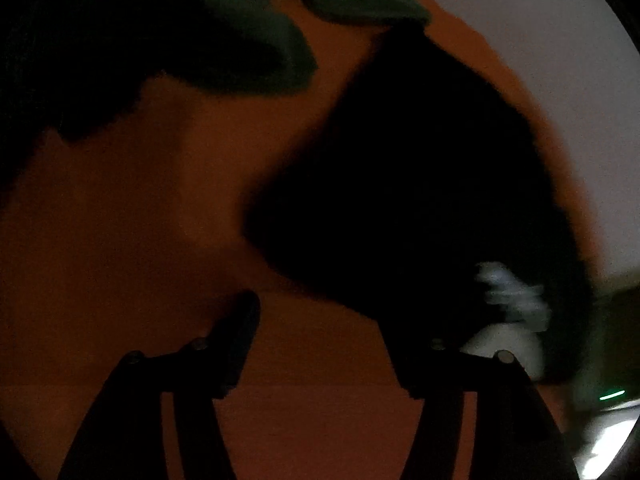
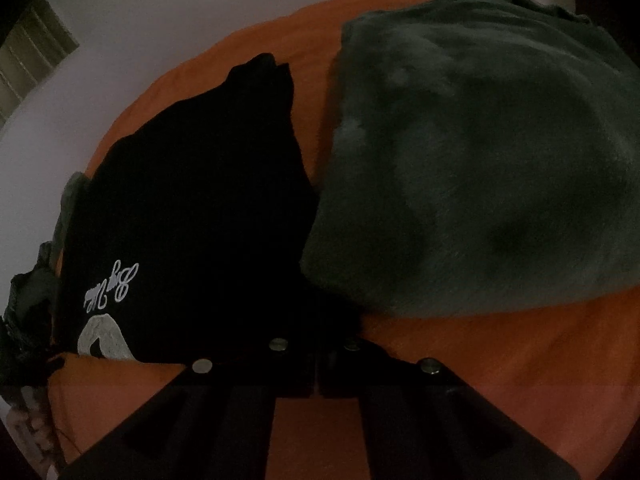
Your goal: Fold clothes
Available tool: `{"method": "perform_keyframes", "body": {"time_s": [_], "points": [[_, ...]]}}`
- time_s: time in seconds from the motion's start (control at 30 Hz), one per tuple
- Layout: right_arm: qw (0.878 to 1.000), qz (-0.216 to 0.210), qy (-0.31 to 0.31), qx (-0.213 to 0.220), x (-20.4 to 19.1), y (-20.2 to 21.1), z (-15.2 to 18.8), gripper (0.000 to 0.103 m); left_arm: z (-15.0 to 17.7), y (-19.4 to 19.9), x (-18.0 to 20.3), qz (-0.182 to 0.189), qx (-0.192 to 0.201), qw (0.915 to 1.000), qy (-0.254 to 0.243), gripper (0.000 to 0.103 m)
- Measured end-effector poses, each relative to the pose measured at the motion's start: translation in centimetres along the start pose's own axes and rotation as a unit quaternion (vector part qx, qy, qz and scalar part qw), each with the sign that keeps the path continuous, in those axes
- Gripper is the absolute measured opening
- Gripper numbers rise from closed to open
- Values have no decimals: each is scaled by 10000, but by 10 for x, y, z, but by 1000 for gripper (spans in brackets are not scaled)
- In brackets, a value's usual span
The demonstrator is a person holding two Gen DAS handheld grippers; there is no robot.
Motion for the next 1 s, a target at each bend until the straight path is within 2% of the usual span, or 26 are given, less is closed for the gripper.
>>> {"method": "perform_keyframes", "body": {"time_s": [0.03, 0.07, 0.1, 0.13, 0.2, 0.3, 0.37, 0.4, 0.47, 0.67, 0.7, 0.73, 0.83, 0.9, 1.0], "points": [[10000, -23, -12, 2, -2, 1, 1, 0, 13, -2, 10, 797, -316, 9957, 352, 65], [10000, -49, -26, 5, -3, 2, 3, 0, 25, -3, 19, 1595, -633, 9826, 704, 68], [10000, -66, -50, -4, -3, 3, 3, 0, 37, -6, 29, 2209, -990, 9651, 997, 72], [9999, -81, -75, -14, -3, 4, 4, 0, 56, -11, 44, 2910, -1406, 9347, 1478, 72], [9998, -108, -148, -13, 10, 19, 1, 0, 79, -16, 60, 3124, -1503, 9194, 1860, 72], [9995, -172, -281, 15, 14, 28, 3, 0, 104, -29, 90, 3061, -1523, 9223, 1805, 72], [9992, -196, -354, 36, 17, 35, 3, 0, 125, -39, 110, 3058, -1689, 9165, 1951, 72], [9991, -198, -379, 40, 18, 38, 4, 0, 128, -41, 115, 3033, -1634, 9166, 2028, 72], [9990, -236, -381, 14, 18, 44, 6, 0, 129, -46, 129, 2822, -1410, 9276, 2003, 72], [9986, -320, -425, 36, 17, 65, 8, 0, 120, -55, 155, 2570, -906, 9366, 2204, 70], [9984, -343, -438, 59, 17, 69, 8, 0, 119, -56, 160, 2619, -853, 9353, 2221, 61], [9984, -350, -436, 60, 17, 72, 7, 0, 119, -56, 165, 2668, -799, 9340, 2237, 46], [9986, -349, -396, 55, 16, 78, 7, 0, 121, -66, 175, 2796, -912, 9242, 2435, 19], [9987, -340, -389, 52, 17, 82, 8, 0, 123, -72, 176, 2753, -914, 9221, 2562, 12], [9986, -332, -413, 44, 21, 90, 11, 0, 128, -77, 180, 2806, -938, 9141, 2774, 13]]}}
Point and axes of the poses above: each gripper's, at about its wrist camera, not at the fingertips, and y roughly against the way its jaws point, x to its right, z to its underside, the point moved 6 cm from there along -y, roughly the way its jaws point, and after that the axes turned 14 degrees about -z, right-handed, at the moved point
